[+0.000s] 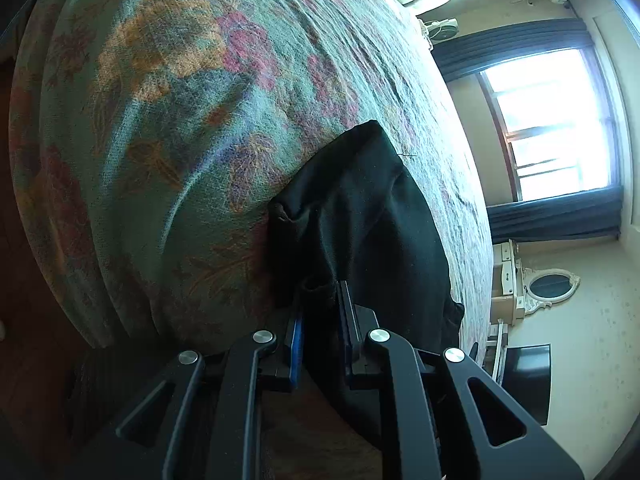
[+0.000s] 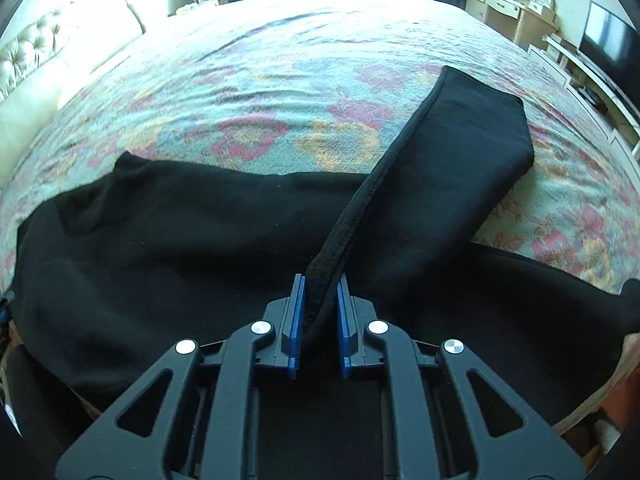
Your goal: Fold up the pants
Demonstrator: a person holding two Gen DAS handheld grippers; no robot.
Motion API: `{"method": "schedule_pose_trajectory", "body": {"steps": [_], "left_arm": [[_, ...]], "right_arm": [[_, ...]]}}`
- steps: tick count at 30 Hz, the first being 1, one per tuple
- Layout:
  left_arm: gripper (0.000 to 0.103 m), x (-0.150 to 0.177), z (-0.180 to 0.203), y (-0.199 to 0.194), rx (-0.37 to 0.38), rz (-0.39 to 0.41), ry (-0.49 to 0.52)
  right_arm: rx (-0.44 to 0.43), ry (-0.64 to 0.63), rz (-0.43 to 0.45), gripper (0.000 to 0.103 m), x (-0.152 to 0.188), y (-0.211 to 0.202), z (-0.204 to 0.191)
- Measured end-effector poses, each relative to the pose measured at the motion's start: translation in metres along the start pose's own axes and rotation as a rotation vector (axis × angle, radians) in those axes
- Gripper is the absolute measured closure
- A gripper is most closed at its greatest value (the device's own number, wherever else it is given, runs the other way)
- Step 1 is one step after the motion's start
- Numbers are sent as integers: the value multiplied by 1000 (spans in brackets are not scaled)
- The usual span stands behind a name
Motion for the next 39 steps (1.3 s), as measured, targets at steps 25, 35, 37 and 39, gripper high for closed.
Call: {"method": "schedule_pose_trajectory", "body": {"steps": [25,35,37,39], "left_arm": [[83,1,-3,1,3,4,5],[95,-8,6,-2,32,14,-3],[95,-13,9,-7,41,26,-2],[96,-20,14,-13,60,45,-2]], "right_arm": [[-412,411,-3,90,56,2,45],[-579,499,18,94,57,-1,49],[-633,528,26,94,59,-4,46],[-676,545,30,94,62,-8,42]]}}
Point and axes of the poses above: each gripper's, at about its wrist camera, not at the fingertips, and y roughly the way its jaws point, z to its right, x to its underside, the point moved 5 cm from there along y, roughly the way its jaws point, and after that the axes turned 11 degrees about -z, right-handed, at the moved point
